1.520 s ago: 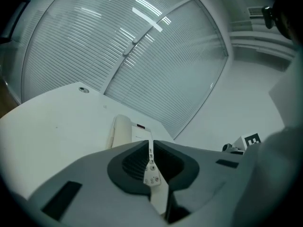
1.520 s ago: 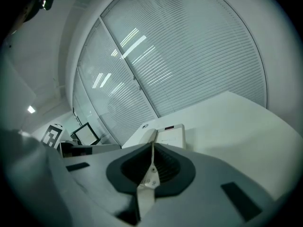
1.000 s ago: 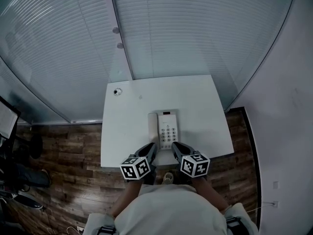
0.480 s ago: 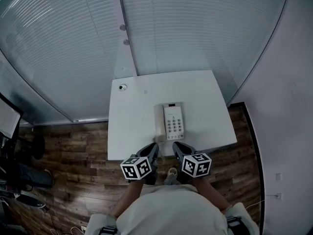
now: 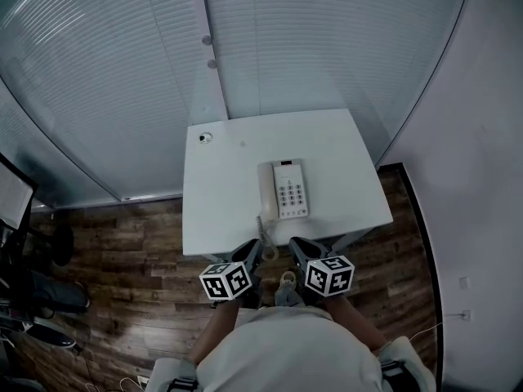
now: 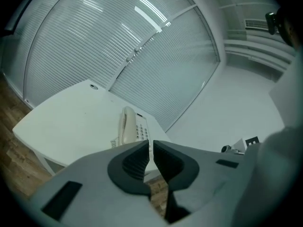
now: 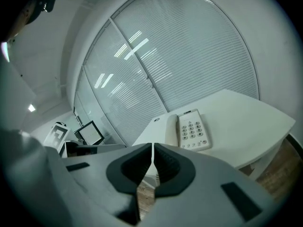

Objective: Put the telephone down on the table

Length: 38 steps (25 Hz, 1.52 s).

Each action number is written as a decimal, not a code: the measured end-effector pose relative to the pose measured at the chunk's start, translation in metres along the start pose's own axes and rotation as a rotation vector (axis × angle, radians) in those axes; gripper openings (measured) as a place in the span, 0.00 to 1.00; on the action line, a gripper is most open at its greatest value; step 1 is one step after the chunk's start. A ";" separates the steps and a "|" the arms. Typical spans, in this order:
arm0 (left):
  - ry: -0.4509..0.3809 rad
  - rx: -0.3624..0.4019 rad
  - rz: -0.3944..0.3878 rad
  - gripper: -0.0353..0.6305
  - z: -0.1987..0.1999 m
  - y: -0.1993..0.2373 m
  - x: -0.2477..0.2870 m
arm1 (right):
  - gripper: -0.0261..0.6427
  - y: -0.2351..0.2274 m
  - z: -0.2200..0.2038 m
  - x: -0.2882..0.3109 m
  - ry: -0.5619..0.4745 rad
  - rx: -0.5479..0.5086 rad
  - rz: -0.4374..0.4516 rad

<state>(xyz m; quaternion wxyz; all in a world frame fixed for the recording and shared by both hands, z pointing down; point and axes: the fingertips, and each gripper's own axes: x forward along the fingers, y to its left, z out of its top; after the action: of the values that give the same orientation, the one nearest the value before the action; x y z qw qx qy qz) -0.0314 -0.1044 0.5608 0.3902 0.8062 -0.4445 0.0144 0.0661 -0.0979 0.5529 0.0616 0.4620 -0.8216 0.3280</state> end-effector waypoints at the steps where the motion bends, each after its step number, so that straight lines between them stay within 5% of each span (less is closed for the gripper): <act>1: -0.001 -0.005 -0.002 0.12 -0.002 0.000 -0.003 | 0.09 0.002 -0.002 -0.002 -0.002 -0.005 -0.002; 38: 0.020 -0.046 -0.044 0.12 -0.014 0.003 -0.035 | 0.07 0.023 -0.024 -0.020 -0.017 0.029 -0.003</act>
<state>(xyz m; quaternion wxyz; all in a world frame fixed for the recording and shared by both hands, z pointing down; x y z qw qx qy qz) -0.0504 -0.0714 0.5592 0.4131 0.8066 -0.4229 0.0035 0.0541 -0.0605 0.5522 0.0485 0.4670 -0.8166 0.3357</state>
